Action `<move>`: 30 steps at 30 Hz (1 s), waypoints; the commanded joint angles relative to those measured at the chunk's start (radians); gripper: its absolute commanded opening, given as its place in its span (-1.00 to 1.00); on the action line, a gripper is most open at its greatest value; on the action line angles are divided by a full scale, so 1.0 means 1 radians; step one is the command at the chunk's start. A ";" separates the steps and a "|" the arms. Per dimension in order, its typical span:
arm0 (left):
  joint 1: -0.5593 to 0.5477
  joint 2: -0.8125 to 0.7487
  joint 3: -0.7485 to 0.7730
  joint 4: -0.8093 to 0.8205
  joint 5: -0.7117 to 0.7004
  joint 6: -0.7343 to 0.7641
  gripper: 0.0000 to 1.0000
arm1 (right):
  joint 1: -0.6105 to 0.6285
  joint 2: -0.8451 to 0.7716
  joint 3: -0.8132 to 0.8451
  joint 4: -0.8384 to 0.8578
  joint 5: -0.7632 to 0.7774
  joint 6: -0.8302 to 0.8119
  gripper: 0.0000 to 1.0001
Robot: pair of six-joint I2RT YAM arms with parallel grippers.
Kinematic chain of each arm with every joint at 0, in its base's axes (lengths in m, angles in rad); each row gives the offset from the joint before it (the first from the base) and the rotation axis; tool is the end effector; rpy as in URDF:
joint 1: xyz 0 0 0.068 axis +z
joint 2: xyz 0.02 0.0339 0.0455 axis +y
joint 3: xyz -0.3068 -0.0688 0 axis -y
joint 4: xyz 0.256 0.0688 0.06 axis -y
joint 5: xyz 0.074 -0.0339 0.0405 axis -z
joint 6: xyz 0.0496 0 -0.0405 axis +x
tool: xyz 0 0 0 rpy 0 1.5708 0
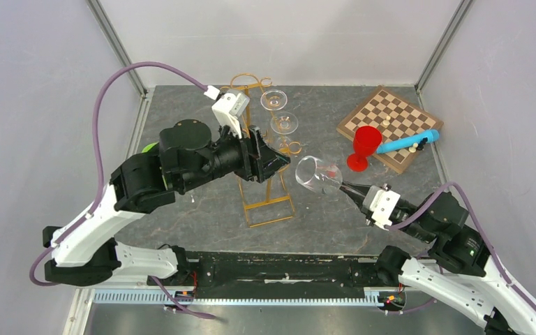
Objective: Take the wine glass off the wine glass rack
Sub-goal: Place the wine glass at the center of the board.
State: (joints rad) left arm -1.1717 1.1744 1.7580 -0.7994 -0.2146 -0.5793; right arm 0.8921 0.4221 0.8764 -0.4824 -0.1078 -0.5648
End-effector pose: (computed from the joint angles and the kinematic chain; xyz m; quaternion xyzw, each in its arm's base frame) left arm 0.0881 -0.1818 0.5614 0.1619 0.7605 -0.4251 0.4633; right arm 0.0380 0.0556 0.4020 -0.5046 0.5092 0.1515 0.6805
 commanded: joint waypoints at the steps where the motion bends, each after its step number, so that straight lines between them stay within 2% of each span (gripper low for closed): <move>1: 0.065 -0.019 -0.052 0.038 0.143 -0.082 0.22 | 0.000 0.002 0.024 0.125 -0.024 -0.025 -1.00; 11: 0.131 -0.028 -0.123 0.090 0.278 -0.100 0.23 | 0.000 0.066 0.062 0.167 -0.026 -0.023 -1.00; 24: 0.145 -0.015 -0.143 0.076 0.310 -0.088 0.22 | 0.000 0.112 0.073 0.234 -0.063 0.009 -1.00; 30: 0.149 -0.011 -0.153 0.073 0.313 -0.085 0.07 | 0.000 0.112 0.068 0.237 -0.072 0.017 -1.00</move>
State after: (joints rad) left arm -1.0286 1.1648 1.6150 -0.7498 0.0803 -0.6437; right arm 0.8921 0.5407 0.8940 -0.3603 -0.1638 -0.5694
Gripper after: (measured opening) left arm 0.568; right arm 0.052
